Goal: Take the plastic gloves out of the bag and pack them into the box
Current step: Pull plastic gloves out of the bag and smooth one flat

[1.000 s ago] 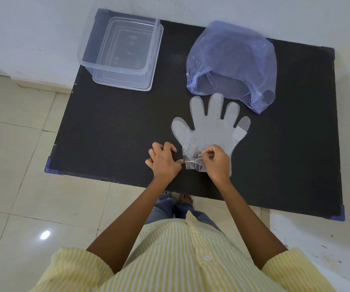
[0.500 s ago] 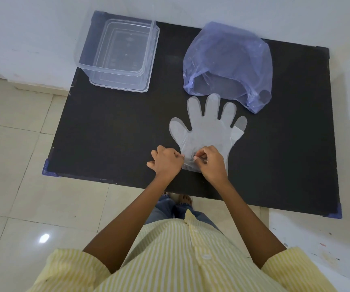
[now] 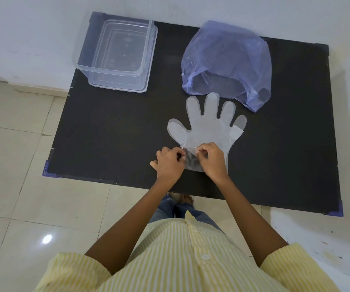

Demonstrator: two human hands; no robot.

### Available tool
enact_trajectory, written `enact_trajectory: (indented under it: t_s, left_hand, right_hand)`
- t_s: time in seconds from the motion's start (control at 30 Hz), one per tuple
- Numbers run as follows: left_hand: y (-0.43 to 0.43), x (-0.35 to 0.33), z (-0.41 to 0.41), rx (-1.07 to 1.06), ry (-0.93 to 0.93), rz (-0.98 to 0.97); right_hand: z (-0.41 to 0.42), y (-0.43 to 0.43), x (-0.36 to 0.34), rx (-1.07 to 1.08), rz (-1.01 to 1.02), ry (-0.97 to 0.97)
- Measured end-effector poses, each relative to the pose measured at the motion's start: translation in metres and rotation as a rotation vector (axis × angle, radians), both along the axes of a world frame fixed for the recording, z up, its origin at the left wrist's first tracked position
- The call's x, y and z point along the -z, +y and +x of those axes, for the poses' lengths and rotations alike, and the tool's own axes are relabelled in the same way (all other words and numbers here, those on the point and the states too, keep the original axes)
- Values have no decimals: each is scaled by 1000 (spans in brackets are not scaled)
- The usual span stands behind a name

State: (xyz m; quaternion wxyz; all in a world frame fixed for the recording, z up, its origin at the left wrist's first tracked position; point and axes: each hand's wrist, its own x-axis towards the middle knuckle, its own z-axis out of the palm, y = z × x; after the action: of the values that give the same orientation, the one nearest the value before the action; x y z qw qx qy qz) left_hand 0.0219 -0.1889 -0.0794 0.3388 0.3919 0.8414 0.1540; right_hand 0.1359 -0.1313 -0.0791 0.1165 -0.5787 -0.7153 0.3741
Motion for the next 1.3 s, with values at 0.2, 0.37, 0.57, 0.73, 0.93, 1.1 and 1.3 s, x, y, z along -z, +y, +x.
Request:
enact_trajectory:
  t_s: [0.2, 0.37, 0.57, 0.73, 0.93, 1.1, 1.3]
  left_hand:
    - [-1, 2, -1, 122, 151, 2]
    - [-2, 3, -4, 222, 202, -1]
    - [3, 0, -5, 299, 227, -57]
    - [10, -11, 4, 364, 295, -61]
    - [35, -14, 33, 702, 421, 133]
    - [43, 3, 34, 809, 429, -88]
    - [57, -9, 37, 853, 419, -210]
  right_hand:
    - [9, 8, -5, 150, -10, 52]
    - [14, 18, -9, 298, -67, 86]
    - [32, 38, -21, 500, -51, 168]
    - [44, 49, -30, 622, -34, 198]
    - [53, 52, -33, 658, -46, 245]
    - [83, 63, -39, 848, -1, 300]
    - [136, 74, -42, 1097, 39, 370]
